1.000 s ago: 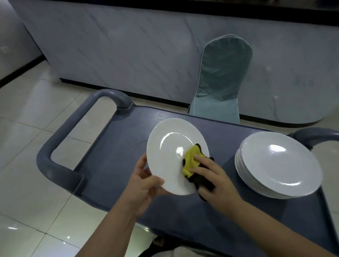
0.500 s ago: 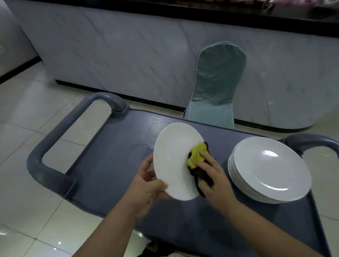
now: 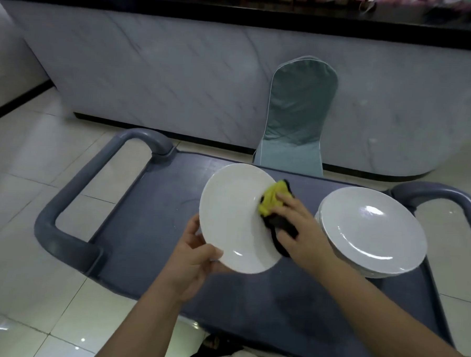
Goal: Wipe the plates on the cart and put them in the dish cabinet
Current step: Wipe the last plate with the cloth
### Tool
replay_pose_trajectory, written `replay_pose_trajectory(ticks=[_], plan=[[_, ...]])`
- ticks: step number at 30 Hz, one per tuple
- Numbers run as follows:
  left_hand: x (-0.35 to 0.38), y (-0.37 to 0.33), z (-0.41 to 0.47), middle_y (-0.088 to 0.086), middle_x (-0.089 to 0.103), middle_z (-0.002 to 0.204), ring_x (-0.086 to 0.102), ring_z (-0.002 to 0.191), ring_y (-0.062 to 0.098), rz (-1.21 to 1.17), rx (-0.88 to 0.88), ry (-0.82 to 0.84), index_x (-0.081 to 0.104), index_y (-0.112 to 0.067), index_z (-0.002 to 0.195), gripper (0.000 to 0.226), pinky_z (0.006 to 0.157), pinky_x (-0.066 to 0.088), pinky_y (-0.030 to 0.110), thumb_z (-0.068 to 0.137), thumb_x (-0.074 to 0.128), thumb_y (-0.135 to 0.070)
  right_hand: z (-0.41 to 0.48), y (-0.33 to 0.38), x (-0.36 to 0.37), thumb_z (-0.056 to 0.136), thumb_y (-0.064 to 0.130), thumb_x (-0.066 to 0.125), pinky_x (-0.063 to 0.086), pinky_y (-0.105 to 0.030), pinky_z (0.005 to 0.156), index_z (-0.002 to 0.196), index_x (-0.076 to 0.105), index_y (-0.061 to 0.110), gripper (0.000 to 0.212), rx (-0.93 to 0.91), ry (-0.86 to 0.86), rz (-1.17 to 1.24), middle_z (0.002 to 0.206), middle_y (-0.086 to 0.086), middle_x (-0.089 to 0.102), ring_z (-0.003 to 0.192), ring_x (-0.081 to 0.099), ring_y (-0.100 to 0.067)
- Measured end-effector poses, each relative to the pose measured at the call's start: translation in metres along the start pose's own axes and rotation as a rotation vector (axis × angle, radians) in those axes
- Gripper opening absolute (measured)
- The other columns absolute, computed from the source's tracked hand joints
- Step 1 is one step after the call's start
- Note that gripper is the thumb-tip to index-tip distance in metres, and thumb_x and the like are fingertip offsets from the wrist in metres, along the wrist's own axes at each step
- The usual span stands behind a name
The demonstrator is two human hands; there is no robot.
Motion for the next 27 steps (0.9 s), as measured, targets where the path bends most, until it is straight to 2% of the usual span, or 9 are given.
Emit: replay_pose_trajectory(ticks=[3,5,9,12,16,18,20,23,27], plan=[[0.016,-0.001,-0.005,0.004,0.067,0.103,0.067,0.088,0.024,0.037,0.016,0.073,0.053,-0.024,0.12,0.074,0.059,0.059,0.047,0.053,0.068,0.005,0.041,0.046,0.004,0.076,0.012,0.059,0.028,-0.035,0.116,0.126,0.063,0.019,0.051,-0.032,-0.124,0.041,0.15,0.006,0.04,0.136,0.039,-0.013],[0.021,-0.008,-0.008,0.007,0.067,0.111,0.067,0.096,0.027,0.014,0.056,0.113,0.052,-0.024,0.125,0.069,0.064,0.059,0.049,0.064,0.065,0.007,0.045,0.084,0.016,0.075,0.007,0.061,0.025,-0.028,0.115,0.123,0.064,0.015,0.049,-0.162,-0.072,0.09,0.149,-0.002,0.043,0.136,0.04,-0.015],[0.008,-0.025,-0.009,0.018,0.057,0.131,0.058,0.113,0.04,-0.028,0.117,0.115,0.044,-0.02,0.138,0.084,0.07,0.057,0.056,0.06,0.072,-0.005,-0.001,0.085,0.028,0.078,0.012,0.06,0.033,-0.047,0.111,0.119,0.066,0.009,0.041,-0.455,0.13,0.016,0.145,-0.012,0.047,0.129,0.049,-0.031],[0.002,-0.02,-0.006,0.012,0.058,0.128,0.056,0.112,0.038,-0.026,0.094,0.036,0.047,-0.024,0.135,0.09,0.067,0.057,0.056,0.051,0.071,-0.002,-0.002,0.039,0.007,0.077,0.013,0.058,0.038,-0.049,0.107,0.119,0.066,0.01,0.043,-0.357,0.118,-0.038,0.146,-0.006,0.047,0.131,0.048,-0.025],[0.021,-0.011,-0.006,0.0,0.069,0.104,0.067,0.093,0.025,0.047,0.067,0.049,0.053,-0.027,0.123,0.075,0.062,0.059,0.048,0.057,0.066,0.006,0.044,0.034,-0.012,0.077,0.026,0.05,0.036,-0.038,0.11,0.128,0.062,0.019,0.052,-0.041,-0.114,-0.034,0.149,0.005,0.042,0.132,0.042,-0.017],[0.028,-0.015,-0.003,0.0,0.07,0.1,0.069,0.086,0.021,0.051,0.064,0.056,0.051,-0.023,0.123,0.07,0.06,0.06,0.045,0.061,0.063,0.006,0.053,0.064,0.003,0.077,0.022,0.053,0.031,-0.034,0.113,0.128,0.061,0.018,0.051,-0.098,-0.117,0.023,0.148,0.003,0.042,0.133,0.041,-0.019],[0.026,-0.023,0.0,0.008,0.068,0.109,0.069,0.089,0.027,0.05,0.084,0.064,0.051,-0.019,0.127,0.067,0.061,0.059,0.048,0.065,0.062,0.006,0.033,0.082,0.023,0.079,0.017,0.057,0.029,-0.034,0.113,0.122,0.063,0.012,0.044,-0.272,-0.034,0.04,0.145,-0.005,0.046,0.13,0.046,-0.026],[0.018,-0.027,0.003,0.01,0.067,0.113,0.068,0.091,0.03,0.04,0.092,0.053,0.051,-0.019,0.127,0.069,0.061,0.058,0.05,0.064,0.06,0.008,-0.014,0.049,0.028,0.079,0.009,0.063,0.037,-0.046,0.108,0.119,0.065,0.012,0.041,-0.398,0.06,0.003,0.145,-0.006,0.048,0.128,0.05,-0.03],[0.024,-0.017,0.007,0.0,0.07,0.107,0.068,0.093,0.026,0.118,0.054,0.041,0.054,-0.028,0.122,0.08,0.063,0.059,0.054,0.05,0.071,0.002,-0.008,-0.005,-0.008,0.076,0.021,0.055,0.038,-0.049,0.108,0.123,0.06,0.029,0.048,-0.046,-0.124,0.04,0.149,0.02,0.04,0.134,0.041,-0.006]])
Point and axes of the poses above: each hand's wrist, its own z-axis towards the middle knuckle, its own x-axis out of the palm, y = z × x, the point moved 4 cm from there along z, towards the middle knuckle
